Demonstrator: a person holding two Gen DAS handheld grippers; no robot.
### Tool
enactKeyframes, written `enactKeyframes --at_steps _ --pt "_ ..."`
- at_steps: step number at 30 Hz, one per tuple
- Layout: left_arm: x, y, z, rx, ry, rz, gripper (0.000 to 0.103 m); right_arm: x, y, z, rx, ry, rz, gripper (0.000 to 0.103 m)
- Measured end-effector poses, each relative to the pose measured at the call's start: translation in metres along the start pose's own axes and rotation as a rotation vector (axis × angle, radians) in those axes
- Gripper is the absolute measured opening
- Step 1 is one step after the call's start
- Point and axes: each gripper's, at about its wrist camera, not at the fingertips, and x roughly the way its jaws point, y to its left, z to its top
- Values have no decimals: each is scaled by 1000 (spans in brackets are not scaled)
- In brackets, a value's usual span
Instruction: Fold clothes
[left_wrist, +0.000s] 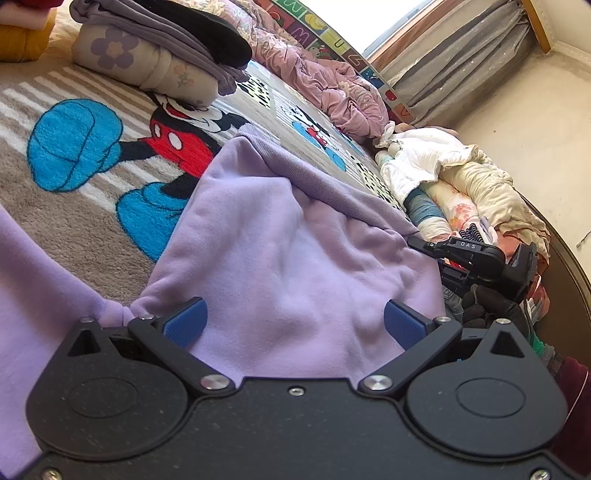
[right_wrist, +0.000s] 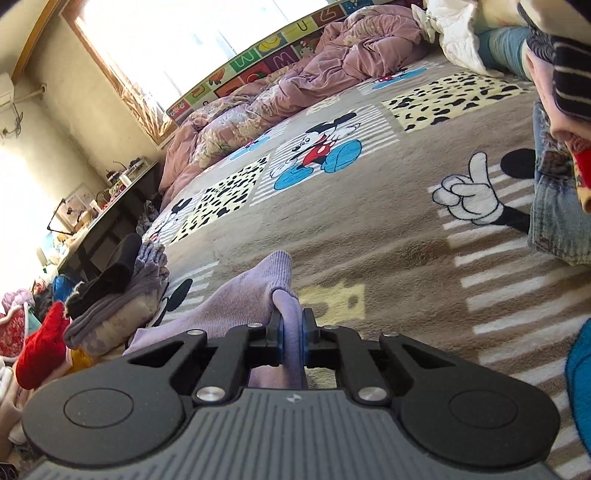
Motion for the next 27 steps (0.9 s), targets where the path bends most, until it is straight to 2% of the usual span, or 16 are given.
enactKeyframes --at_steps 3,5,11,13,20,25,27 --pt "0 0 0 3 1 0 102 4 -16 -4 91 -16 32 11" --pt "0 0 0 4 2 -2 102 8 -28 -9 143 -22 23 11" --pt "0 0 0 6 3 -5 102 23 -44 -22 181 -4 -71 12" --pt "0 0 0 6 3 -7 102 24 -44 -24 181 -10 -87 15" --pt "0 -5 -1 30 10 -12 102 19 -54 -27 243 -38 -39 33" --pt "-3 -12 -4 67 -17 -21 102 9 -66 -31 295 -69 -3 35" --pt "-8 -14 -4 72 -29 -31 101 2 -69 -33 302 -98 27 42"
